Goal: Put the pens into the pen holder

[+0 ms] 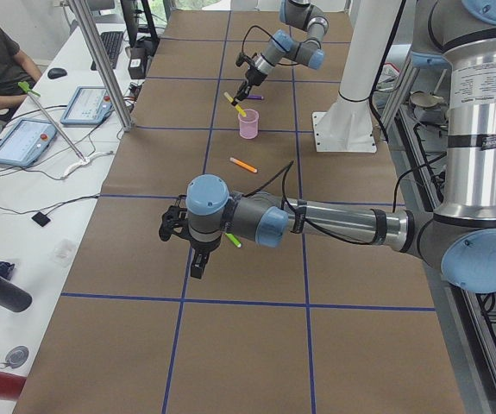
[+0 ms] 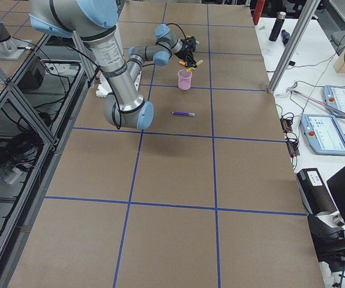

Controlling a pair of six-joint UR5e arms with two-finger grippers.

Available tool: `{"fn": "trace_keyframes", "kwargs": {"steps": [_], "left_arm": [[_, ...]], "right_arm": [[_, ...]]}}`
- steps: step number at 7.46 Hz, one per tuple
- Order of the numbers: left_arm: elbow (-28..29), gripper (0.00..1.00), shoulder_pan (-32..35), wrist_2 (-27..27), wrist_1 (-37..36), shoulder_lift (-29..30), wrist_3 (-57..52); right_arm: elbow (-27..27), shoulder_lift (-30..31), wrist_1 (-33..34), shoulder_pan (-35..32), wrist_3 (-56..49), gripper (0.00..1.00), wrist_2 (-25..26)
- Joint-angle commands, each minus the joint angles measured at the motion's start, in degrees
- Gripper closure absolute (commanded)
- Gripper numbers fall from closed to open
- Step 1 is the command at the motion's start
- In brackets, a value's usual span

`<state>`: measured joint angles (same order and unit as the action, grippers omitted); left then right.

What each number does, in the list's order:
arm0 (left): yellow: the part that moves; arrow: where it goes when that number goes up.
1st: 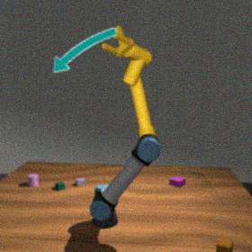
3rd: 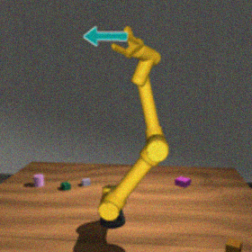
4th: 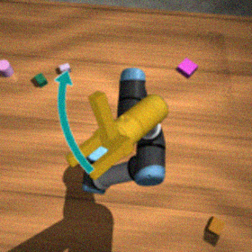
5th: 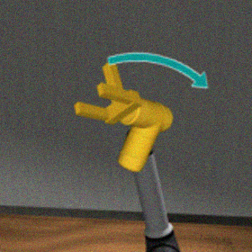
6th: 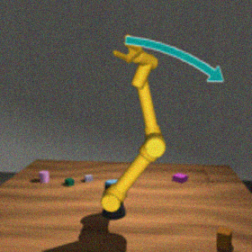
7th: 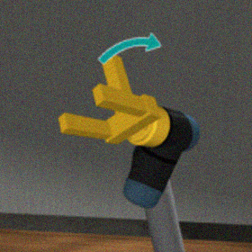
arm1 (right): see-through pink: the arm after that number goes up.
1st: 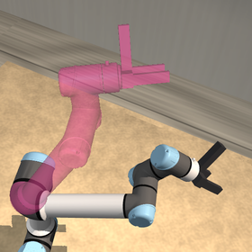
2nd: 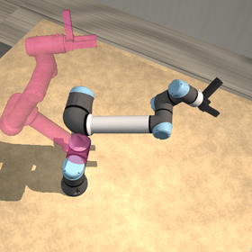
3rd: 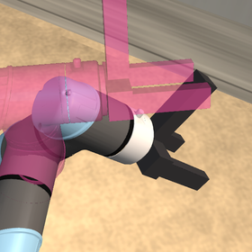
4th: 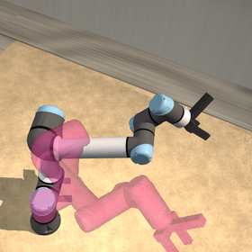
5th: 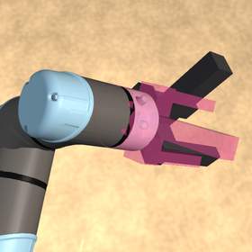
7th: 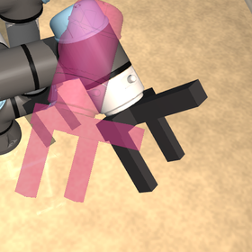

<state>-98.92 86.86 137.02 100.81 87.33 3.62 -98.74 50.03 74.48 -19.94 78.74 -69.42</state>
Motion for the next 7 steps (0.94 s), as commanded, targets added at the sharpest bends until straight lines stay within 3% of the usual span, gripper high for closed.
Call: {"fn": "trace_keyframes", "kwargs": {"steps": [1, 3, 4, 5, 6, 7], "left_arm": [[0.05, 0.01, -0.98, 0.00, -0.09, 0.64, 0.33], [0.05, 0.01, -3.44, -0.09, 0.00, 2.83, 6.11], [0.83, 0.01, -5.63, -0.09, 0.09, 4.32, 9.01], [2.67, 0.02, -10.17, -0.09, -0.26, 8.43, 10.17], [2.25, 0.01, -12.22, 0.26, 0.09, 9.69, 14.79], [1.11, 0.00, -14.42, 0.18, 5.05, 9.18, 16.32]], "right_arm": [[0.13, 1.03, -0.57, 1.04, 0.10, 1.00, -0.27], [-0.48, 1.65, -0.57, 1.13, 0.10, 1.00, -0.45], [-0.75, 1.65, -0.66, 1.22, 0.18, 0.81, -0.45], [-1.36, 1.56, -0.92, 1.31, 0.97, 0.39, -0.36], [-2.67, 2.09, -1.01, 1.31, 0.98, 0.07, -0.45], [-4.25, 2.53, -0.92, 1.22, 1.15, 0.01, -0.97]]}}
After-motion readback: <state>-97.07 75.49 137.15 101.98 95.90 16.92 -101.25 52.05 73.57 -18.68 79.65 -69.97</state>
